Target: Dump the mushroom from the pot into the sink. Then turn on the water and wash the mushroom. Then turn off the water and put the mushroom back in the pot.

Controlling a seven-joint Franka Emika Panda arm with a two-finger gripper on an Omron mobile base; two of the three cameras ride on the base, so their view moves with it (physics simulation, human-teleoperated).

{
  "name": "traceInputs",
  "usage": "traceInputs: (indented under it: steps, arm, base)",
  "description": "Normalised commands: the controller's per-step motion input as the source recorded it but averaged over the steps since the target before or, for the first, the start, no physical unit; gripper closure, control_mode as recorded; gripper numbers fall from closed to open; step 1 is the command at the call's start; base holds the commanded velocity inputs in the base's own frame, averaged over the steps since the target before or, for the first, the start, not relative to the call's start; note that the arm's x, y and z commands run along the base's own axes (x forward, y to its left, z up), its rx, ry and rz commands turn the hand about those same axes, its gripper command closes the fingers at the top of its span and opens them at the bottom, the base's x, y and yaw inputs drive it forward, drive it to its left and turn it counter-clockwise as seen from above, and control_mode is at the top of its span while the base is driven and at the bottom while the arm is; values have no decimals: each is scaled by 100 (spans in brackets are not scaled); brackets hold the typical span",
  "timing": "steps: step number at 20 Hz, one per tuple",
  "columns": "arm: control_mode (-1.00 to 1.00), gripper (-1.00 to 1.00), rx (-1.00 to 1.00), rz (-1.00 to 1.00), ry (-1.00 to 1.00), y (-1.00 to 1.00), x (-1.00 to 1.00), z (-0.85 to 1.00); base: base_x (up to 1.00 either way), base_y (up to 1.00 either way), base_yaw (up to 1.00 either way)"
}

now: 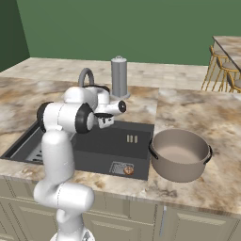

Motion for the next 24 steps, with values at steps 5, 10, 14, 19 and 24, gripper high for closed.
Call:
traceInputs:
  steps: [5,10,14,19,24]
  arm:
    - [-100,-100,0,0,0,0,27,-10]
    - [-100,-100,0,0,0,0,31,-14]
    - [-100,-100,0,0,0,0,31,-20]
    - [-100,-100,0,0,0,0,31,-19]
    - [-100,-100,0,0,0,0,35,-18]
  base:
    - [0,0,0]
    - [0,0,0]
    - [0,0,0]
    - [0,0,0]
    - [0,0,0]
